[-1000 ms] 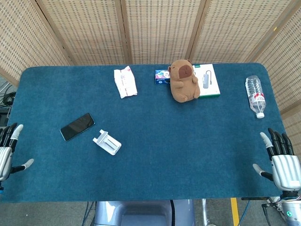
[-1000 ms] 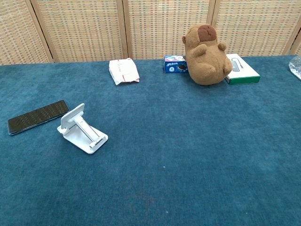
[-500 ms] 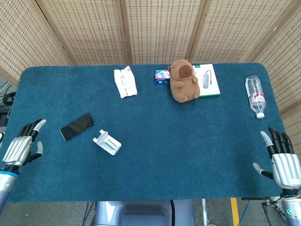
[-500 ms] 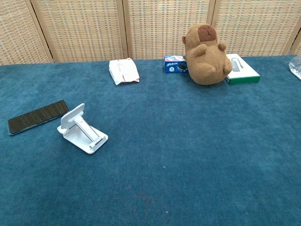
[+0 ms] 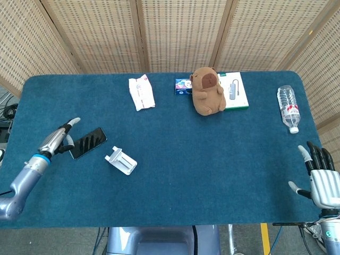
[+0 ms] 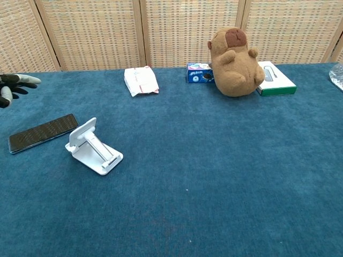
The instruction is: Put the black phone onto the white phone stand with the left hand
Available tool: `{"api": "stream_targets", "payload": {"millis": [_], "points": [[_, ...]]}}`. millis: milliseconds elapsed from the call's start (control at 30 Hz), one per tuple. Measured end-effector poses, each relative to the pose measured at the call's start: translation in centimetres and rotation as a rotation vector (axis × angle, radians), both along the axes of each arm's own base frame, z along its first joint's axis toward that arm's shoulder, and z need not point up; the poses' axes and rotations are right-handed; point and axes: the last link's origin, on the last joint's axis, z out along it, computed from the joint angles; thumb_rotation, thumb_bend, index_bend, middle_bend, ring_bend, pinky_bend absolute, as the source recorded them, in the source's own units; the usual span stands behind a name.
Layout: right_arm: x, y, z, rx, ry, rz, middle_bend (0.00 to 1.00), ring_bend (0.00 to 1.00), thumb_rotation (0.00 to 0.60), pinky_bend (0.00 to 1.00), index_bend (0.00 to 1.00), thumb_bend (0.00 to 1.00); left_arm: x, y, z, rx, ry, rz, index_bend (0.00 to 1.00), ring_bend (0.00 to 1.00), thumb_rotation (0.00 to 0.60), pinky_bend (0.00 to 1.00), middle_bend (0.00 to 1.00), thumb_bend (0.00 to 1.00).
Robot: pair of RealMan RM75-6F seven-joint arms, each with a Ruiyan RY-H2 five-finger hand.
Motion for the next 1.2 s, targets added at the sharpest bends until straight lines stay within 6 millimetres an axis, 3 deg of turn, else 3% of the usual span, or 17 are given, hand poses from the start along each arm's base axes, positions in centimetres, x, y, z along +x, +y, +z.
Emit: {"api": "stream_targets", "payload": {"millis": [233,533,900,1200], "points": [[-0.4,-0.4,-0.2,0.008,0.004,-0.020,0.00,0.00,0.600,0.00,0.07,0.00,0.1,2.7,-2.4,-0.033,-0.069,0.067,0.00,0.00,0.600,0.00,0.00,1.00],[-0.6,-0.7,-0.3,0.010,0.008,-0.037,0.00,0.00,0.600,0.00,0.07,0.00,1.1,4.0,-5.2,-0.100,-0.143,0.093,0.00,0.00,0.600,0.00,0.00,1.00],[-0.6,-0.6,-0.3,0.010,0.006,-0.035,0.00,0.00,0.600,0.00,0.07,0.00,2.1,3.5,-6.8,-0.177,-0.181,0.091,0.00,0.00,0.600,0.00,0.00,1.00],[-0.5,-0.5,-0.2,0.008,-0.002,-0.032,0.00,0.00,0.600,0.00,0.07,0.00,3.4,1.5,-6.9,-0.253,-0.197,0.008,0.00,0.00,0.600,0.00,0.00,0.99]]}}
